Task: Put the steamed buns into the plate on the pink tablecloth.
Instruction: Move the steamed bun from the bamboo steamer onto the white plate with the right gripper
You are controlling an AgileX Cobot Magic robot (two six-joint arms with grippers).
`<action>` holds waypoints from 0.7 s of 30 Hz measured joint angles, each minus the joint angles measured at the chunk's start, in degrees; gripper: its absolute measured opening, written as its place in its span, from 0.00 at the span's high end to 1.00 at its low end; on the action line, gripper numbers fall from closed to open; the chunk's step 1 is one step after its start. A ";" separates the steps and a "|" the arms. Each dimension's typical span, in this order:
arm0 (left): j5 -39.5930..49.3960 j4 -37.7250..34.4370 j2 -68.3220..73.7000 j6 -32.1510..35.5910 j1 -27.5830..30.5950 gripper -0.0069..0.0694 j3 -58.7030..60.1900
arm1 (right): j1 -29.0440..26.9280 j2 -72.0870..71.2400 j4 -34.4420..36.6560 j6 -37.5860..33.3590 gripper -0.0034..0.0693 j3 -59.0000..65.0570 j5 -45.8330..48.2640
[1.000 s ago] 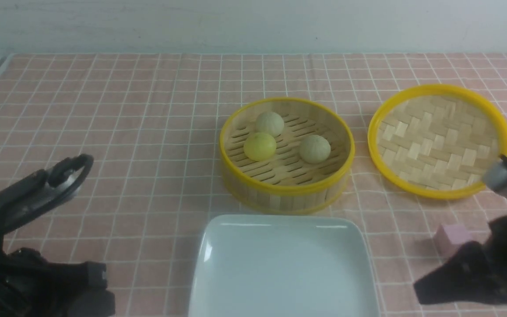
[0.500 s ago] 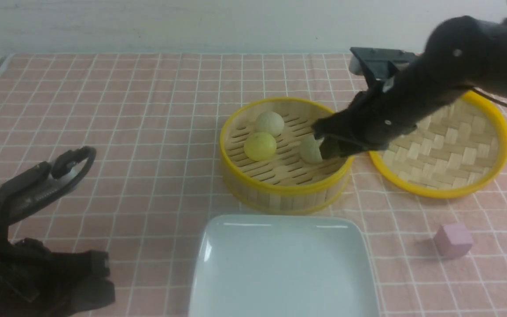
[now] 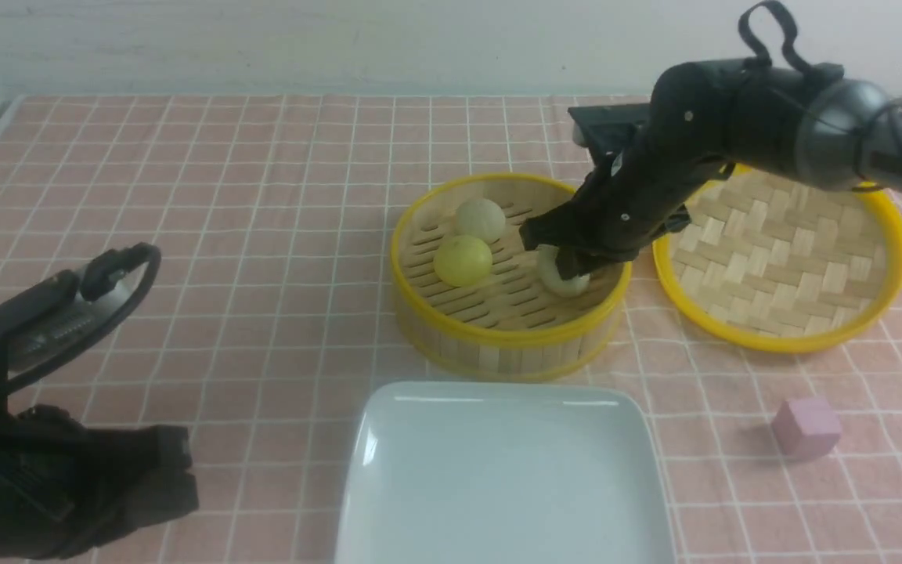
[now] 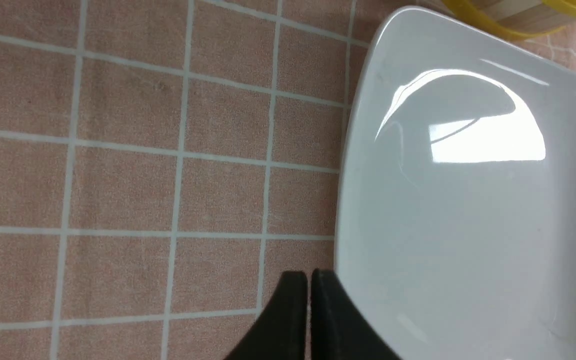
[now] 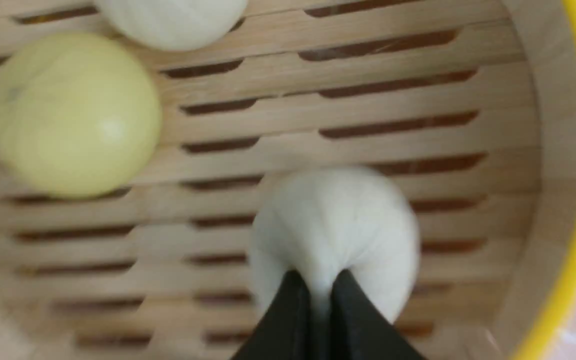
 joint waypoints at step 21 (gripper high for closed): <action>-0.80 0.37 0.05 0.00 0.00 0.83 0.00 | 18.72 -19.05 -7.19 15.25 0.72 35.43 -8.23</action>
